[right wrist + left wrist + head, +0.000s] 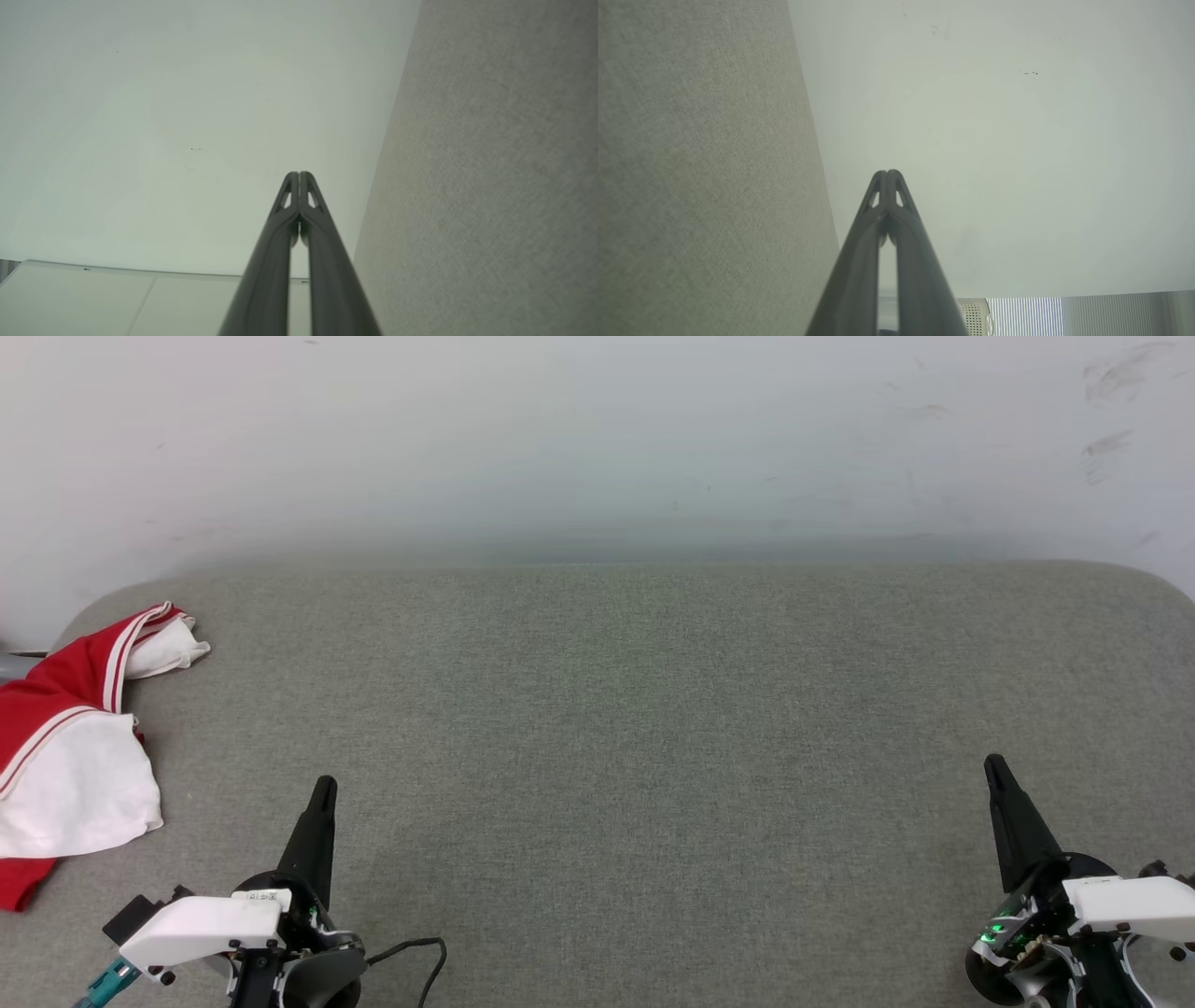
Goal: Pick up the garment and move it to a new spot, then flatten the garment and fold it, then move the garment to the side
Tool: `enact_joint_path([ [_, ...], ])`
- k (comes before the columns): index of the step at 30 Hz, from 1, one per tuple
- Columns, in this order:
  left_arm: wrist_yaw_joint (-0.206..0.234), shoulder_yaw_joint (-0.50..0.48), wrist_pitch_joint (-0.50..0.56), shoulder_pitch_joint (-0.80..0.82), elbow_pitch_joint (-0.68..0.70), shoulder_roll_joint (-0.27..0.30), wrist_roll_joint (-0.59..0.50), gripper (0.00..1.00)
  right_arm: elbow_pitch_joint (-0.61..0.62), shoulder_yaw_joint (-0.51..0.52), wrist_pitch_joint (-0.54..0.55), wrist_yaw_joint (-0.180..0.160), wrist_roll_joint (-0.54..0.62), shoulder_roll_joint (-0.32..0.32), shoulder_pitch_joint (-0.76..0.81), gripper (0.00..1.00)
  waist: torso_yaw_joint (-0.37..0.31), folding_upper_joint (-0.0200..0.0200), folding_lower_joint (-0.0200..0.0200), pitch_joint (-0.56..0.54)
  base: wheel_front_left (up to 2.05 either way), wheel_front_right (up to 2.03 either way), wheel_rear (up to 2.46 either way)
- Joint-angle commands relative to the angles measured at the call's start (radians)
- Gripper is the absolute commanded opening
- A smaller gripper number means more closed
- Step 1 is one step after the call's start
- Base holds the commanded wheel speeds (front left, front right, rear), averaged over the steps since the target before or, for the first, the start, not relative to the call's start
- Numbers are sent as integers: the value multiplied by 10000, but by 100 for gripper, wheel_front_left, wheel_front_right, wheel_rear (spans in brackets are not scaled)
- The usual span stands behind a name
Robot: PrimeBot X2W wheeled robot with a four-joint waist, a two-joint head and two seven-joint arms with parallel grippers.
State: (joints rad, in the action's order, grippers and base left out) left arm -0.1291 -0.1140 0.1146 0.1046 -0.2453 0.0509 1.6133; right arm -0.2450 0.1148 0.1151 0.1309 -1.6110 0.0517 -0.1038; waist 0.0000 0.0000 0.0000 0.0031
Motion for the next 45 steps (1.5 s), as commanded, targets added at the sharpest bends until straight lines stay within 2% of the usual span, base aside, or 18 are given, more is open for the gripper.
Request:
enact_joint_path([
  [1, -29, -14, 15, 89, -8, -5, -13, 0, -3, -9, 6, -3, -39, -33, -98, 0, 0, 0, 0, 0, 0, 0, 0],
  [45, -30, -8, 13, 89, -8, -5, -12, 0, -3, -10, 6, -3, -39, -33, -98, 0, 0, 0, 0, 0, 0, 0, 0],
])
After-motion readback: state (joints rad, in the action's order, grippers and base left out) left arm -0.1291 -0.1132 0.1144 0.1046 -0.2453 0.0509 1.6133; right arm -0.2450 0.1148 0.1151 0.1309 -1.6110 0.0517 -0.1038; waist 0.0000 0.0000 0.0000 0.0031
